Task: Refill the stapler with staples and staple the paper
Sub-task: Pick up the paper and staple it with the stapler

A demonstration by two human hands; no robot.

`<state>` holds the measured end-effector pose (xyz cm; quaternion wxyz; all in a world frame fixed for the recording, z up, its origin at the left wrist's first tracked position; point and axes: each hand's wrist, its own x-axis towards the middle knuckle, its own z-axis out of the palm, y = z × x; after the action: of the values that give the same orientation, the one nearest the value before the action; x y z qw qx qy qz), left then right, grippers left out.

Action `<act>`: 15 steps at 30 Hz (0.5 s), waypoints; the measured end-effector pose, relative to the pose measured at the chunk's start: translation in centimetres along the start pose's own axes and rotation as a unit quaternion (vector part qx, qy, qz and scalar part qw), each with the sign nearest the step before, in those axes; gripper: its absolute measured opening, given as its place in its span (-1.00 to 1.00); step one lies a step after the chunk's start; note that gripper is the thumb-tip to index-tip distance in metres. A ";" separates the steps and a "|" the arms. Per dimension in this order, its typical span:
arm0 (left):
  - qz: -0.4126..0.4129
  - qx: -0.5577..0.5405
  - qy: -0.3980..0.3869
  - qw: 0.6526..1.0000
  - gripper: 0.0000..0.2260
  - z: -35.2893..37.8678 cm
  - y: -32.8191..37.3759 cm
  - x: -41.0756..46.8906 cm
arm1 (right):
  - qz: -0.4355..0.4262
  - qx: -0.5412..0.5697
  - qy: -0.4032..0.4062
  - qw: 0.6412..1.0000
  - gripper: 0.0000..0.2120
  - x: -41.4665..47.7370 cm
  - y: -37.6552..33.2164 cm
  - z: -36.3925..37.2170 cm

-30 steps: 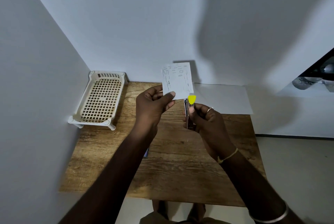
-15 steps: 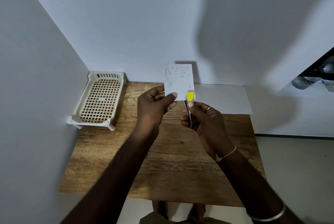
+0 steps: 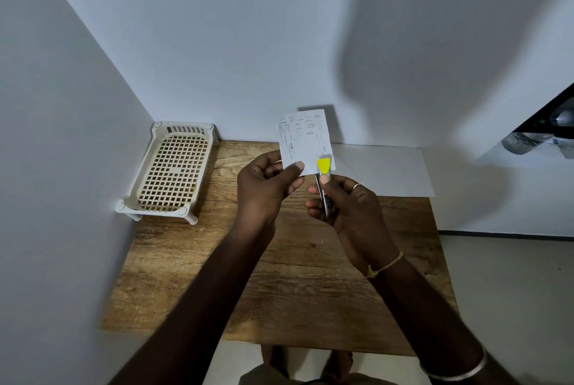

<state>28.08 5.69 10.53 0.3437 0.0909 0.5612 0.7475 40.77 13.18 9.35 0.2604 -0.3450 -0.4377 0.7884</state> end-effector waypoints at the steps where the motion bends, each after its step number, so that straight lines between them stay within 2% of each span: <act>1: -0.001 0.000 0.000 1.000 -0.77 0.0 0.0 0.0 | 0.001 0.002 -0.001 1.000 -0.64 0.0 0.0 0.1; 3: -0.005 -0.001 -0.002 1.000 -0.77 0.0 -0.1 0.0 | 0.001 0.002 0.000 1.000 -0.63 0.0 0.1 0.1; 6: -0.008 0.000 -0.006 1.000 -0.77 -0.1 -0.1 0.0 | -0.002 -0.004 -0.001 1.000 -0.73 0.1 0.2 -0.1; 9: -0.013 0.001 -0.004 1.000 -0.77 -0.1 -0.2 0.1 | -0.007 -0.013 0.002 1.000 -0.74 0.2 0.3 -0.1; 15: -0.030 -0.013 -0.025 0.999 -0.70 0.0 -0.2 0.3 | -0.009 -0.005 0.016 1.000 -0.77 0.3 0.4 0.0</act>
<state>27.93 5.94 10.30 0.3810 0.0877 0.5454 0.7414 40.54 13.22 8.93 0.2725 -0.3546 -0.4403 0.7785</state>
